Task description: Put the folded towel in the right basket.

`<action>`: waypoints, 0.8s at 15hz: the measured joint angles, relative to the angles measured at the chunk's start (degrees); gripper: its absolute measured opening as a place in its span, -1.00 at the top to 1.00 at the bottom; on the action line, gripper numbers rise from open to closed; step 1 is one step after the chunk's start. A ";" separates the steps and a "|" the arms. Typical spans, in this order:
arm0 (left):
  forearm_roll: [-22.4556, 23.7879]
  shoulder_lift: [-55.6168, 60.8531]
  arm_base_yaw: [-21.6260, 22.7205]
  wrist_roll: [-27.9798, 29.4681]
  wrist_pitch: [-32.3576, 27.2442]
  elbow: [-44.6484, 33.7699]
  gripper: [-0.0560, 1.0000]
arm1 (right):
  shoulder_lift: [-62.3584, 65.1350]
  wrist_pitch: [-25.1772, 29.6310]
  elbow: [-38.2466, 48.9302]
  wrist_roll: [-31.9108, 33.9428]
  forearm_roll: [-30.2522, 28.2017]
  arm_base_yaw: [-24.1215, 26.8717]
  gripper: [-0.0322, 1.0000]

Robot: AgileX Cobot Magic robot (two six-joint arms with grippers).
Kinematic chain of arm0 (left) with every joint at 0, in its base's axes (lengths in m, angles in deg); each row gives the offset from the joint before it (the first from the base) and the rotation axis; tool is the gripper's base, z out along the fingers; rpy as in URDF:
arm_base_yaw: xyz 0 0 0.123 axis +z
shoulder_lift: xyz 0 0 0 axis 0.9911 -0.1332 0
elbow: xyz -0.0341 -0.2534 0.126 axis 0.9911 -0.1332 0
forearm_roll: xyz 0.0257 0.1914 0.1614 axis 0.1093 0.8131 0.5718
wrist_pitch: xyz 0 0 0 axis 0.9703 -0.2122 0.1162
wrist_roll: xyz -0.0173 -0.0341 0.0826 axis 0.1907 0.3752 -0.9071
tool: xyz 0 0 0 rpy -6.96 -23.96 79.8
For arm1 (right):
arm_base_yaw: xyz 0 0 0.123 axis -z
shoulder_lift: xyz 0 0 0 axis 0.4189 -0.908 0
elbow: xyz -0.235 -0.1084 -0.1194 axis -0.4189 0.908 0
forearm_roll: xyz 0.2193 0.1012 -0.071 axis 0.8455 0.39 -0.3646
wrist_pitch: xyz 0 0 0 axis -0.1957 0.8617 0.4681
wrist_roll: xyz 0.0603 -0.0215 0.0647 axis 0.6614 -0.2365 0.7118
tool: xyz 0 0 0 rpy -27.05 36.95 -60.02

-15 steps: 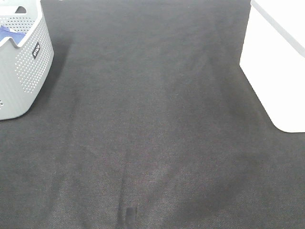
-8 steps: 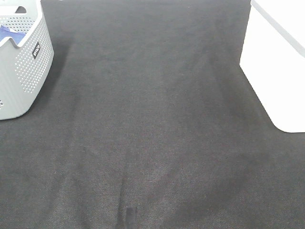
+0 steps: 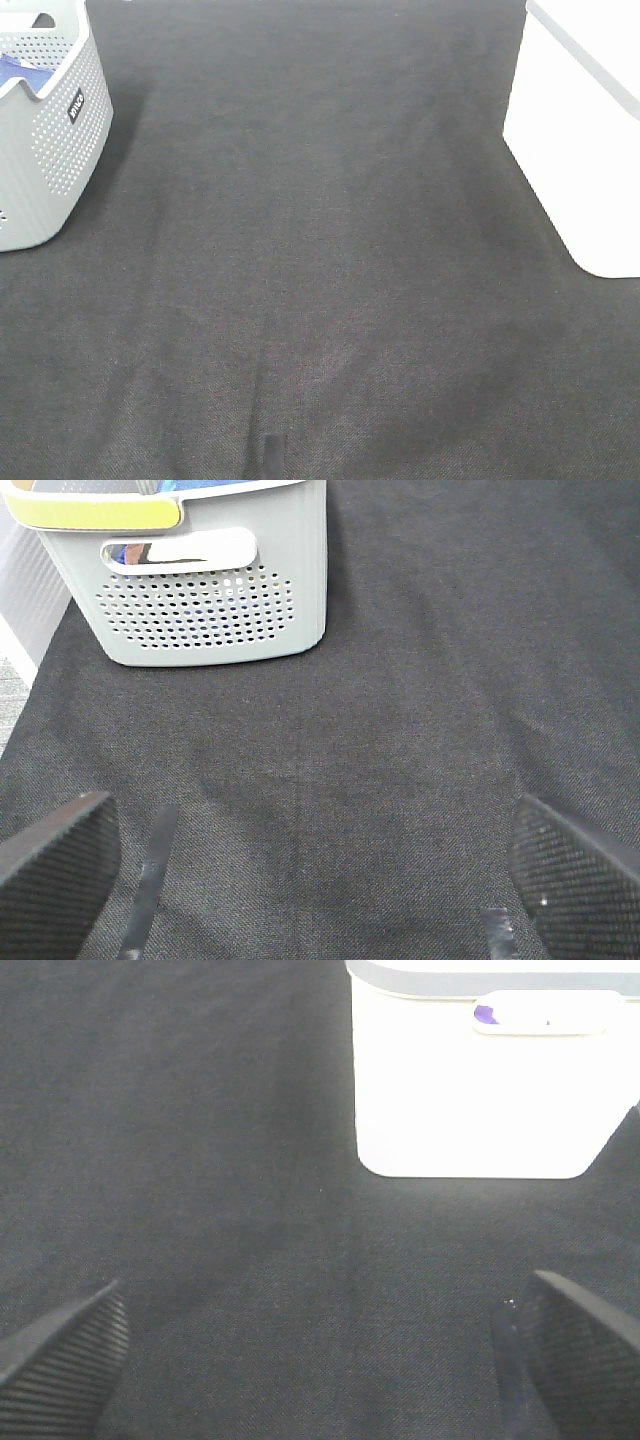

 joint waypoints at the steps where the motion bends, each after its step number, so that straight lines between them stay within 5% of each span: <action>1: 0.00 0.00 0.00 0.00 0.00 0.00 -0.99 | 0.00 0.40 0.06 0.29 0.63 0.00 -0.94; 12: 0.00 0.00 0.00 0.00 0.00 0.00 -0.99 | 0.00 0.69 0.69 1.55 2.41 0.00 -0.93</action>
